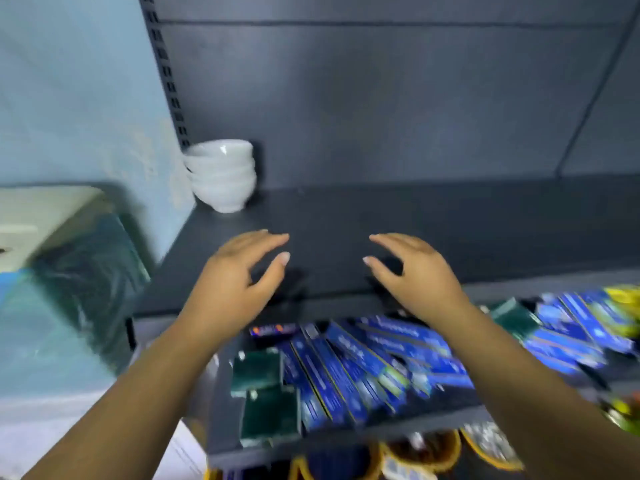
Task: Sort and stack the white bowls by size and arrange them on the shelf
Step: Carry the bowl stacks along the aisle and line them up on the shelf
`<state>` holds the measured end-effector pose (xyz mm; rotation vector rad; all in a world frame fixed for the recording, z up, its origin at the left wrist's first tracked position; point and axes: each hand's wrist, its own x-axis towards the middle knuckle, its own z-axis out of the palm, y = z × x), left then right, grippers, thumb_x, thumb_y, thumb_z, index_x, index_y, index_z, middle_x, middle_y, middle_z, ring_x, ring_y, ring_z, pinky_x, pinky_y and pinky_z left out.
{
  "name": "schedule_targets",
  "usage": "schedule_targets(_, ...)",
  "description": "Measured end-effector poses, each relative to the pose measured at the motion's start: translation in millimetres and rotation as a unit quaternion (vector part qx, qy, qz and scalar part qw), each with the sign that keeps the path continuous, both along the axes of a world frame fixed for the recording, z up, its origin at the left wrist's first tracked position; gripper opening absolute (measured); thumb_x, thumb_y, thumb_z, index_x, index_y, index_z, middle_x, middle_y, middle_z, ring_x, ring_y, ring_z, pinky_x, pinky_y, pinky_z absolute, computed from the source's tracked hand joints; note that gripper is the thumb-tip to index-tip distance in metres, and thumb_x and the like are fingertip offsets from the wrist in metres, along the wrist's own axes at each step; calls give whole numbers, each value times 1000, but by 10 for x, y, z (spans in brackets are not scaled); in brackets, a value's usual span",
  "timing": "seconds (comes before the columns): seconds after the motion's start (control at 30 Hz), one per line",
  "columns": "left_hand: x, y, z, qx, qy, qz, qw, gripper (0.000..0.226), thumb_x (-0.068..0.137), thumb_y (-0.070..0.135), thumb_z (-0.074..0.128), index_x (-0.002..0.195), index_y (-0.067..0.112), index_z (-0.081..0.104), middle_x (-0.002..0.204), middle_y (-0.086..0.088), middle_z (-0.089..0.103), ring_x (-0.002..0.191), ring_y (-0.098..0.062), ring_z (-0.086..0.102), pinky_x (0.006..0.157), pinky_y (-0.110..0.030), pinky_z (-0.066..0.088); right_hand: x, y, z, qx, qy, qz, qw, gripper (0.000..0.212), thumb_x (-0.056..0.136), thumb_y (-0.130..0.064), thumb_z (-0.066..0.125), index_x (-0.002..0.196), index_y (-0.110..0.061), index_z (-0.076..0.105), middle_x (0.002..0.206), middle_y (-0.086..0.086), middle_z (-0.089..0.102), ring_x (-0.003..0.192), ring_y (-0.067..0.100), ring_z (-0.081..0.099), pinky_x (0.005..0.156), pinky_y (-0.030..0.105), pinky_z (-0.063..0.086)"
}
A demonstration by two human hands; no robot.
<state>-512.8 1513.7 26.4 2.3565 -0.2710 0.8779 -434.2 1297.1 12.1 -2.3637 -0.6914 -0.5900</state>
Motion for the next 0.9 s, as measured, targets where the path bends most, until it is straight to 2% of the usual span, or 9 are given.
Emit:
schedule_targets(0.07,-250,-523,-220,23,-8,-25,999,45,83,33,45,106,1,68,103,-6,66,106,-13,55,93,-13,30,-428,-580,-218,-6,-17,-41,999,44,81,-35,55,106,-2,68,103,15,69,95,31,66,86,25,35)
schedule_targets(0.13,-489,-1014,-474,25,5,-56,998,43,84,29,45,104,-2,68,102,-14,68,106,-17,54,93,-16,30,-835,-1096,-464,-21,-10,-84,996,48,80,-37,48,104,0,67,99,17,70,91,32,67,86,28,36)
schedule_targets(0.27,-924,-1927,-1165,54,44,-166,984,46,96,34,40,97,-2,70,96,-12,71,103,-18,51,97,-17,31,-1720,-2025,-1067,-36,13,-181,983,46,81,-34,50,101,5,67,97,20,69,90,33,66,84,33,40)
schedule_targets(0.37,-1170,-2513,-1648,88,81,-255,960,49,97,35,35,96,0,70,96,-10,71,103,-19,51,98,-20,33,-2357,-2482,-1489,-38,58,-264,962,45,81,-35,50,102,1,67,103,21,67,96,34,63,82,38,50)
schedule_targets(0.47,-1355,-3019,-2054,131,111,-327,929,39,91,29,44,100,0,69,100,-12,70,106,-20,50,95,-28,36,-2956,-2843,-1828,-36,129,-355,925,49,80,-37,47,109,-1,64,113,22,64,102,41,62,86,49,49)
schedule_targets(0.57,-1423,-3523,-2298,146,126,-378,905,39,87,25,45,103,-3,67,101,-18,69,107,-22,48,93,-32,36,-3450,-3159,-2064,-15,189,-454,871,50,81,-36,48,112,0,63,116,23,62,105,42,60,90,51,45)
schedule_targets(0.7,-1443,-4080,-2434,156,134,-436,876,40,87,24,45,103,-6,66,101,-21,68,106,-22,47,89,-31,35,-3870,-3438,-2298,39,234,-560,794,47,78,-26,58,117,1,60,124,24,57,114,45,53,96,53,39)
schedule_targets(0.8,-1358,-4500,-2518,173,124,-471,856,39,88,24,45,105,-5,65,103,-19,68,106,-29,56,90,-33,38,-3979,-3641,-2405,70,260,-607,748,51,80,-27,55,123,0,56,131,23,52,123,42,46,103,49,33)
schedule_targets(0.9,-1127,-5019,-2571,168,110,-504,840,37,88,22,46,104,-5,65,102,-19,69,103,-32,59,91,-33,38,-3902,-4026,-2455,95,291,-637,708,50,88,-25,56,133,-5,46,143,15,41,135,33,33,112,38,20)
